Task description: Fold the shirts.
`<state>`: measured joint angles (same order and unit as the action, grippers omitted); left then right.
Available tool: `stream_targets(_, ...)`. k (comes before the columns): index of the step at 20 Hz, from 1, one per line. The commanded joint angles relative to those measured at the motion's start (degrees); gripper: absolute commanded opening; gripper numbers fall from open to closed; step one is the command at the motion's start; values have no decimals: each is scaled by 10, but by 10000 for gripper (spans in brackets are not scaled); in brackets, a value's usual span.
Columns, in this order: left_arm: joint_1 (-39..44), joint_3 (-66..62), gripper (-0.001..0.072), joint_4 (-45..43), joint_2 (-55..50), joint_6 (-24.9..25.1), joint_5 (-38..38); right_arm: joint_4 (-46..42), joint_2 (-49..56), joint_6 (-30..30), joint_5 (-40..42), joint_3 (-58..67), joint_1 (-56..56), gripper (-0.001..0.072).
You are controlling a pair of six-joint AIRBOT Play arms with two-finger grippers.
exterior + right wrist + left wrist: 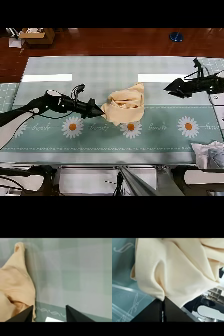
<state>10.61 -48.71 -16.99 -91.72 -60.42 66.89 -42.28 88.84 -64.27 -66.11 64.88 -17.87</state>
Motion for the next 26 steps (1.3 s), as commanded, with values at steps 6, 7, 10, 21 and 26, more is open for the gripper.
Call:
stream_targets(6,-17,-1,22,1,1,4,30,177,61,104,153,-53,118,469)
stream_targets(7,-17,-1,22,1,1,4,37,183,63,104,183,-53,135,468)
stream_targets(10,-17,-1,22,3,2,4,48,183,67,91,259,-52,180,468)
stream_targets(21,-38,-48,18,106,74,88,47,156,-9,141,198,-52,154,35)
stream_targets(26,-154,-206,18,106,231,81,47,147,-242,127,180,-30,10,35)
